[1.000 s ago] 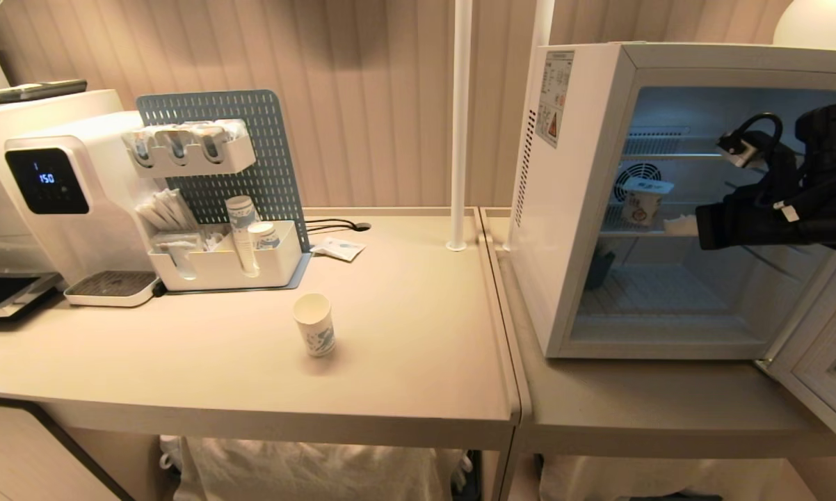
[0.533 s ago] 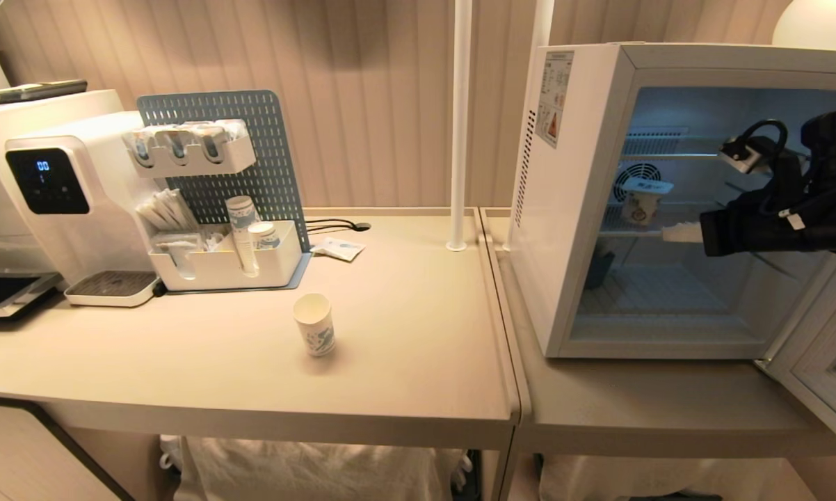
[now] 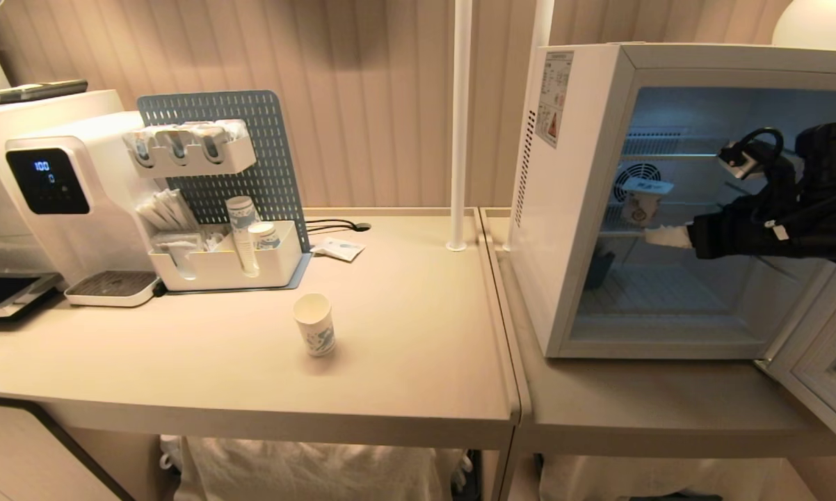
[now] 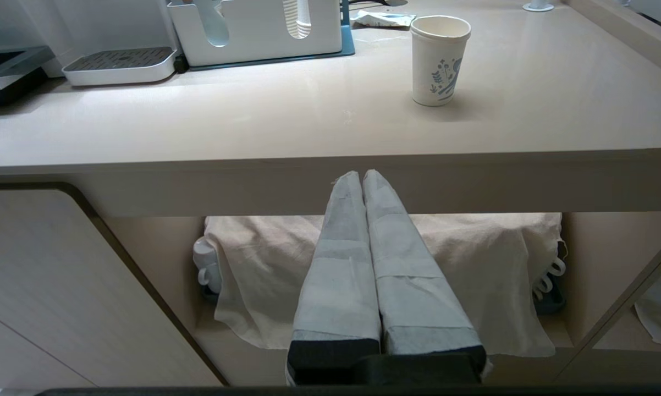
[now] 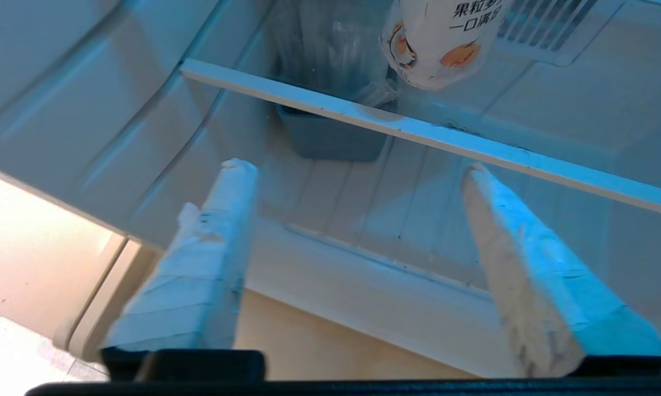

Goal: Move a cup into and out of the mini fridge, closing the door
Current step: Take the yoghurt out of the freezer

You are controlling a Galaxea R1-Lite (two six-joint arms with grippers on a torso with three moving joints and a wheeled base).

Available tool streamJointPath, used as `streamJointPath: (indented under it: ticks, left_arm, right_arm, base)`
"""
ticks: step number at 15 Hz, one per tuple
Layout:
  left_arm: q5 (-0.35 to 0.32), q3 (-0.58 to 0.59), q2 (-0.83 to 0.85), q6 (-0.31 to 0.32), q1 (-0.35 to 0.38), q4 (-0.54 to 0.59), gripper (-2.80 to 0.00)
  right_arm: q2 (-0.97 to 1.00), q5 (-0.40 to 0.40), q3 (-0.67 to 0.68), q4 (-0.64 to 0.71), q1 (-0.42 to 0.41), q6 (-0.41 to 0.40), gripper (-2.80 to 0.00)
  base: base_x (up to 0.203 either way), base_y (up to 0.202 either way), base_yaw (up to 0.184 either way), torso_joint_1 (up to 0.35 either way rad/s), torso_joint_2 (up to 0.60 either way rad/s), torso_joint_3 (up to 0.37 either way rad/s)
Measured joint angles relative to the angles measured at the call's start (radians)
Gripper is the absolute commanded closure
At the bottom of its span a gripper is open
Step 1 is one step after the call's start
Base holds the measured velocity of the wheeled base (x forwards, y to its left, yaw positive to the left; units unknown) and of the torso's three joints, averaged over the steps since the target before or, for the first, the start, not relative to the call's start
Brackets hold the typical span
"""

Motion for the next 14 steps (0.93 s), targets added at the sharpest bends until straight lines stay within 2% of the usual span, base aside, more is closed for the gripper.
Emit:
streamJointPath:
  ticks: [6,11,14]
  left_arm:
    - [0.0,0.0,0.0,0.0,0.0,0.0,0.0]
    - [0.0,0.0,0.0,0.0,0.0,0.0,0.0]
    - [0.0,0.0,0.0,0.0,0.0,0.0,0.0]
  right_arm:
    - [0.058,0.0,-0.021,-0.065,0.002,-0.002,-2.8]
    - [0.089,-0.002,-0.123,-0.05,-0.005,-0.005,-2.8]
    - [0.101,-0.002,-0.166,-0.047,-0.04,-0.005,-2.8]
  base:
    - [0.0,0.0,0.0,0.0,0.0,0.0]
    - [0.0,0.0,0.0,0.0,0.0,0.0]
    - [0.0,0.0,0.0,0.0,0.0,0.0]
